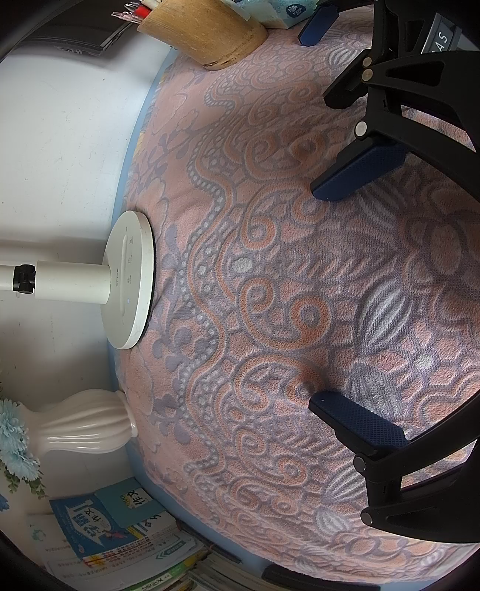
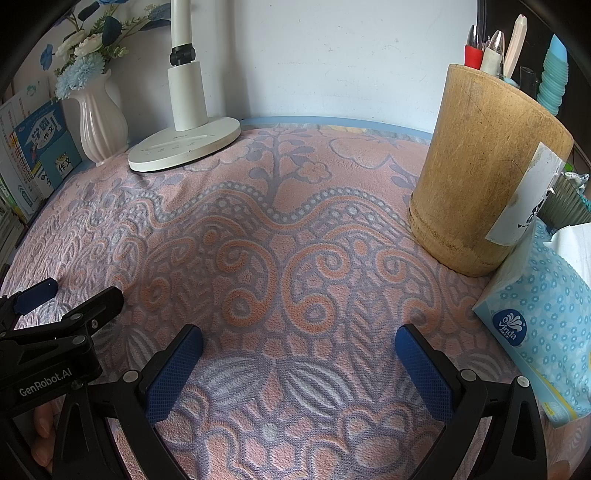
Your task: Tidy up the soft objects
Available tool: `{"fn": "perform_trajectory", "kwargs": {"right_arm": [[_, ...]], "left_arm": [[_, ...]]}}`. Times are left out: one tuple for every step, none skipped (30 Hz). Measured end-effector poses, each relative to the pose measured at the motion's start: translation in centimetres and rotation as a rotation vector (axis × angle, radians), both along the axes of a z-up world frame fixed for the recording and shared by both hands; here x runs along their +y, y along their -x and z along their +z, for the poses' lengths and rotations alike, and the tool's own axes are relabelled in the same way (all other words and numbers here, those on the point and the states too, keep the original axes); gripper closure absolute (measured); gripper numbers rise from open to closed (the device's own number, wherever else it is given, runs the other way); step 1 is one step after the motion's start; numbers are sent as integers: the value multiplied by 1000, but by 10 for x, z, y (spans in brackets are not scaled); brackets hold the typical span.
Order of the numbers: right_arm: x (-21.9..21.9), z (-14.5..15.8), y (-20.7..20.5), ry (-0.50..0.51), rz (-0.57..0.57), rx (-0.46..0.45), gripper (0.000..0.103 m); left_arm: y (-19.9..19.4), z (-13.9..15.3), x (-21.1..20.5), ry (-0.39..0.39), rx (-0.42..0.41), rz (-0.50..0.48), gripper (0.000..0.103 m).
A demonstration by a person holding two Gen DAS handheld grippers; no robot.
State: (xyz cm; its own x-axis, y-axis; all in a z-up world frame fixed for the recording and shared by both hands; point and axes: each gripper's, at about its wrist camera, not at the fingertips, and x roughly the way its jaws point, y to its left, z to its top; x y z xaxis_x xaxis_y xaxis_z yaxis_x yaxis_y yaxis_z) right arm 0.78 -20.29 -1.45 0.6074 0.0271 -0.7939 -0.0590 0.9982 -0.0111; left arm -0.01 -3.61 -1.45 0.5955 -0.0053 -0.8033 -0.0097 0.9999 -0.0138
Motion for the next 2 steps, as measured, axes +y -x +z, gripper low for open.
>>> {"fn": "perform_trajectory", "kwargs": {"right_arm": [[0, 0, 0, 0, 0, 0, 0], [0, 0, 0, 0, 0, 0, 0]], "left_arm": [[0, 0, 0, 2, -2, -1, 0], [0, 0, 0, 3, 1, 1, 0]]}}
